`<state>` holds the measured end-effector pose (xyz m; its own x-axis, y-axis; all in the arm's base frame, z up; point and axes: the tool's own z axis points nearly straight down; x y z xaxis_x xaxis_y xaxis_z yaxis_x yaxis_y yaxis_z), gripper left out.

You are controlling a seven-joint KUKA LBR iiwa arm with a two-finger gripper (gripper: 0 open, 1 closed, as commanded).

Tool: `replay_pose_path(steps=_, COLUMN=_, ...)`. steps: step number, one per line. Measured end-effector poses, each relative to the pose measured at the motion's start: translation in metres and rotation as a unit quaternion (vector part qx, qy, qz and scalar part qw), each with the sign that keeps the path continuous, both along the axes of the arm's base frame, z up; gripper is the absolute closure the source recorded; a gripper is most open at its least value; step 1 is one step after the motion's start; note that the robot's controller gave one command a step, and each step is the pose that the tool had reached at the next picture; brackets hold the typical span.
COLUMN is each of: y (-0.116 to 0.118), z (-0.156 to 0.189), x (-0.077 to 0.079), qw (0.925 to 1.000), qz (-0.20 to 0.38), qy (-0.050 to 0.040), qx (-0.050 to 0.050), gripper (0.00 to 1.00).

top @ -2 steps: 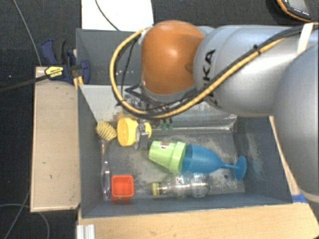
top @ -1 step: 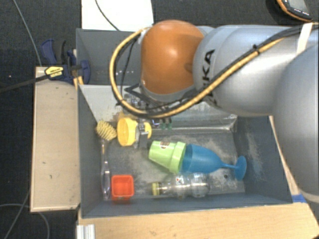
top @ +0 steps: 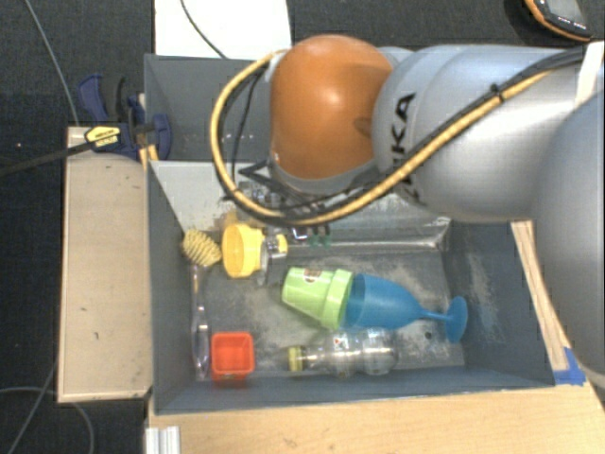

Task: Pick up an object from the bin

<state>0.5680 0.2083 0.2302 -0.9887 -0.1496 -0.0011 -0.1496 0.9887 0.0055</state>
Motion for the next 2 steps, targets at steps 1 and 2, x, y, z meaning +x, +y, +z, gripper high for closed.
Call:
replay_pose_path(steps=1, y=-0.003, z=0.039, x=-0.004, qw=0.9999, qz=0.016, qy=-0.0048, qx=0.002, gripper=0.0)
replay_pose_path(steps=2, y=-0.007, z=0.085, x=-0.002, qw=0.9982, qz=0.06, qy=-0.0072, qx=0.003, gripper=0.0)
